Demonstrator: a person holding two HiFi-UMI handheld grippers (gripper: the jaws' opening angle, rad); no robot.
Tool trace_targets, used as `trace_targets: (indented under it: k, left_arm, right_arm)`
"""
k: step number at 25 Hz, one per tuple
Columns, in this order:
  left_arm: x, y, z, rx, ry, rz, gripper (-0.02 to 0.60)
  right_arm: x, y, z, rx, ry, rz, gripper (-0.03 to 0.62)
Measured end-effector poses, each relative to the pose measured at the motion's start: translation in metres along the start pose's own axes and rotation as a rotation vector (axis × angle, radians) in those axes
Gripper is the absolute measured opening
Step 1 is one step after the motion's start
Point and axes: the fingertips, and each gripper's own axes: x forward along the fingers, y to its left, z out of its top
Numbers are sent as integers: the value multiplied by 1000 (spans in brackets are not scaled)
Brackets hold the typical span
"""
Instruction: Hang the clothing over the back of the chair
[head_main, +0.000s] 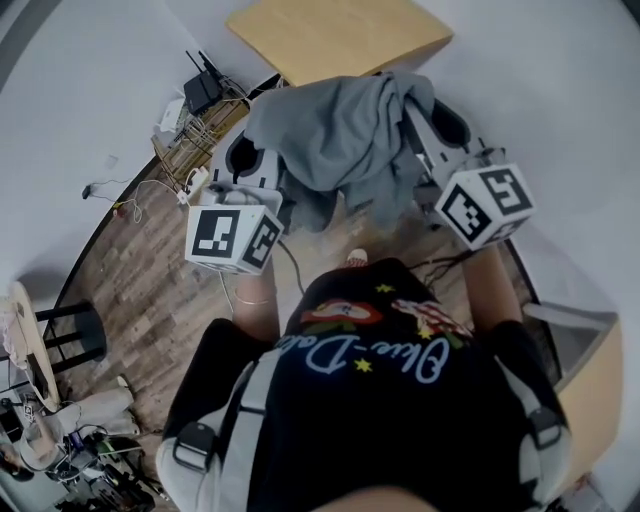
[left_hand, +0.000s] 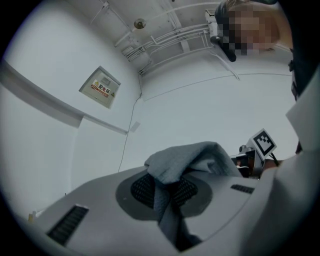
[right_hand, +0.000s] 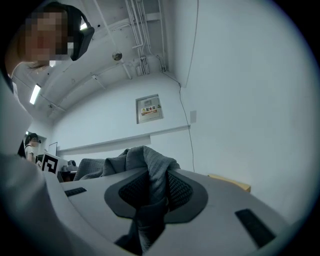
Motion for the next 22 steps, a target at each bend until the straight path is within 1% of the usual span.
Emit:
trace_targets:
  k: [4,7,10,15,17,20,22]
  left_arm:
    - [27,-3,6,3,-28,-79,35]
    - [59,-19,11,12,-42,-147,35]
    - [90,-36,16,17,-53,-221,35]
    - [139,-60,21,-5,-73,-359,35]
    - [149,-77,31,-2,-93,-413,35]
    - [148,-111,65,-11,-118,-464,35]
    - [159,-124,68,-25,-122,-490,35]
  right_arm:
    - [-2,-18,11,-22,-29,-68,75]
    - [-11,-43,23,-40,-48,-131,75]
    - [-20,-68,37,-61,-65,-202,75]
    - [-35,-108,57,-93,-94,-339,75]
    - [-51,-115,73,-106,-111,-385,75]
    - [-84,-114,113,-133,-137,-429,75]
    - [-90,-123,115,-144,-127,-452,75]
